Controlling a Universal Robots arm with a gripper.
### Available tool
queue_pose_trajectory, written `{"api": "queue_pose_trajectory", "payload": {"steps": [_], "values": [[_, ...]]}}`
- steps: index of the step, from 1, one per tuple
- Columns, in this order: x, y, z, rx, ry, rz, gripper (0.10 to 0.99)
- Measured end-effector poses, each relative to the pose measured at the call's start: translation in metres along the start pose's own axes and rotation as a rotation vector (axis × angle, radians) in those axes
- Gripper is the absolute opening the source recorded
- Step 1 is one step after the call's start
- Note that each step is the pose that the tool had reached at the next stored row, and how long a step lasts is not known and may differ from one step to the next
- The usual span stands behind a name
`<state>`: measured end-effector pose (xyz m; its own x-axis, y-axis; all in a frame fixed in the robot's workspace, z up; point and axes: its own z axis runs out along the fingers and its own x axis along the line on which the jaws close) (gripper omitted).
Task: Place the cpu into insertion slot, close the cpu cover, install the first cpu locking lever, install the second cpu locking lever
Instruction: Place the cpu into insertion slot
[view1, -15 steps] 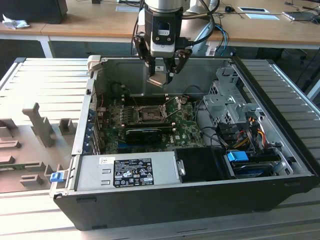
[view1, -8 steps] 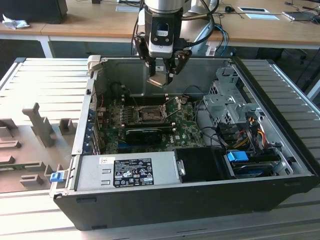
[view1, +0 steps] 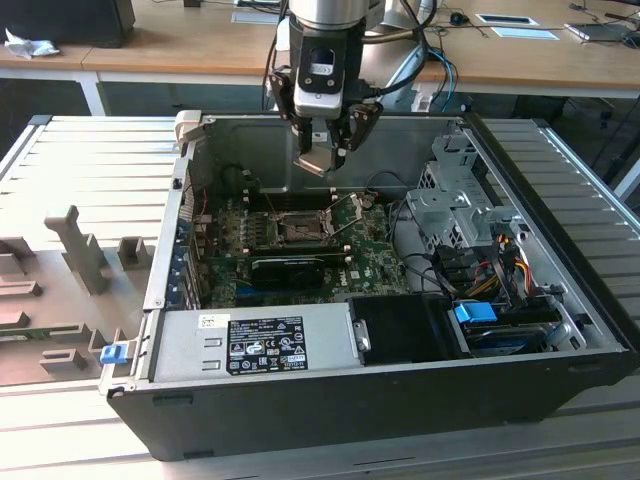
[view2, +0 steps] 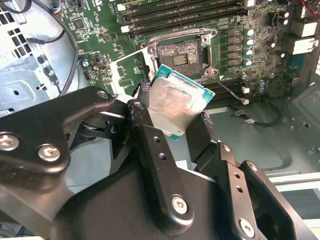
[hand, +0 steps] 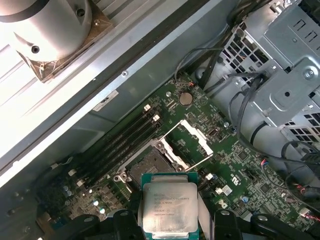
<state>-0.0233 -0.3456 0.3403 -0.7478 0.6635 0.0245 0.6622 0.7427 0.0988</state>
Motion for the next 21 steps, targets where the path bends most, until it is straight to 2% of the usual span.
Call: {"api": "queue_pose_trajectory", "payload": {"steps": [21], "values": [[-0.0001, -0.0005, 0.0048, -0.004, -0.006, 0.08, 0.533]]}}
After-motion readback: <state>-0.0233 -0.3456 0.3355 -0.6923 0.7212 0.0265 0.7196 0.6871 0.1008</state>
